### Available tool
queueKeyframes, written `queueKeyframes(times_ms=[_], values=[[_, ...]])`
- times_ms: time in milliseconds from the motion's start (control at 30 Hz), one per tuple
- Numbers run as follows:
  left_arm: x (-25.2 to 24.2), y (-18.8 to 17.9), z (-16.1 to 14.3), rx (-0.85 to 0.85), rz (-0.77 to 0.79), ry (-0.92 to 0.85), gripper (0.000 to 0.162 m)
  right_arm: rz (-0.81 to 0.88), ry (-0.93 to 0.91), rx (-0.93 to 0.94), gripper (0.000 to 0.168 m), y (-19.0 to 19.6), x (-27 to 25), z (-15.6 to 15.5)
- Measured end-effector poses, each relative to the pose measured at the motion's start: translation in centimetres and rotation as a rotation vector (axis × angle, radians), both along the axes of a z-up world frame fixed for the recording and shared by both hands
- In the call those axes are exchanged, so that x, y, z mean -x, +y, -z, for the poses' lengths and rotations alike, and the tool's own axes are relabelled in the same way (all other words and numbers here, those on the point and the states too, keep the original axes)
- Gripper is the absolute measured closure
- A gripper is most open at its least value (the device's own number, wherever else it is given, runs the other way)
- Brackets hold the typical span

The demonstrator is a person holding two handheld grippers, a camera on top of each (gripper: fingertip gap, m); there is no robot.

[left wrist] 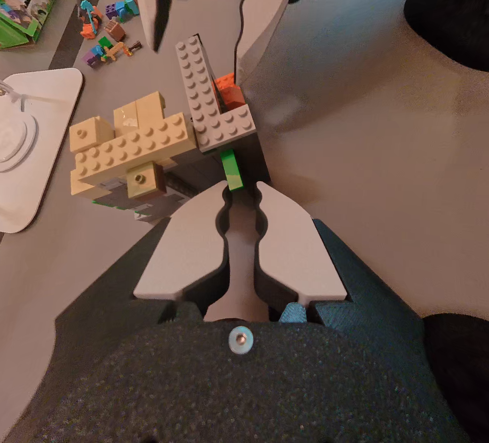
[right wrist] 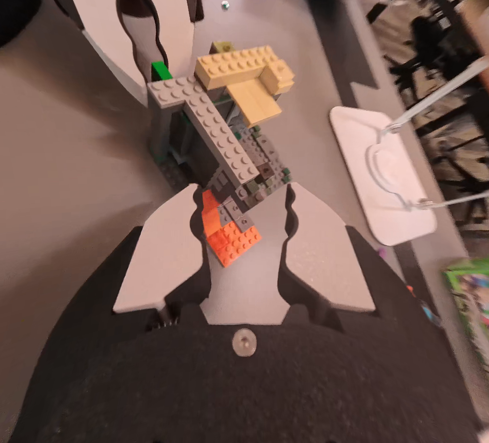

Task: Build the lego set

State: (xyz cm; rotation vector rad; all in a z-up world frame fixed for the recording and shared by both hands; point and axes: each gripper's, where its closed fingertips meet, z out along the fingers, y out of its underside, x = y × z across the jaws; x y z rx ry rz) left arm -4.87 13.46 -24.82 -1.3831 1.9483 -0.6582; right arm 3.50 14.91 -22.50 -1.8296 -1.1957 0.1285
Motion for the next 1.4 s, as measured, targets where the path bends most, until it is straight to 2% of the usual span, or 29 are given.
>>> queueKeyframes(times_ms=[67, 133, 433, 667, 767, 933, 1033, 1400], values=[[0.0, 0.1, 0.0, -0.003, -0.024, -0.007, 0.149, -0.026, 0.029, 0.064, 0.113, 0.1, 0.6, 0.9], [-0.1, 0.1, 0.0, -0.002, -0.043, -0.019, 0.149, 0.01, 0.045, 0.046, 0.128, 0.5, 0.7, 1.0], [0.2, 2.1, -0.2, -0.009, -0.149, -0.066, 0.149, 0.274, 0.047, 0.023, 0.129, -0.3, 1.0, 1.0], [1.1, 3.9, -1.0, -0.006, -0.263, -0.137, 0.144, 0.533, 0.13, 0.05, 0.131, -1.2, 1.1, 0.8], [1.6, 3.3, -1.9, 0.03, -0.283, -0.181, 0.144, 0.511, 0.222, 0.093, 0.136, -2.1, 2.5, 0.4], [1.6, 2.7, -1.6, 0.031, -0.33, -0.191, 0.138, 0.392, 0.346, 0.143, 0.13, -3.9, 5.3, -0.3], [1.0, 3.1, -1.0, 0.034, -0.352, -0.174, 0.133, 0.355, 0.331, 0.123, 0.131, -4.3, 6.0, -0.3], [-0.8, 4.9, -0.3, 0.066, -0.362, -0.171, 0.142, 0.263, 0.293, 0.019, 0.14, -4.6, 6.7, -0.3]])
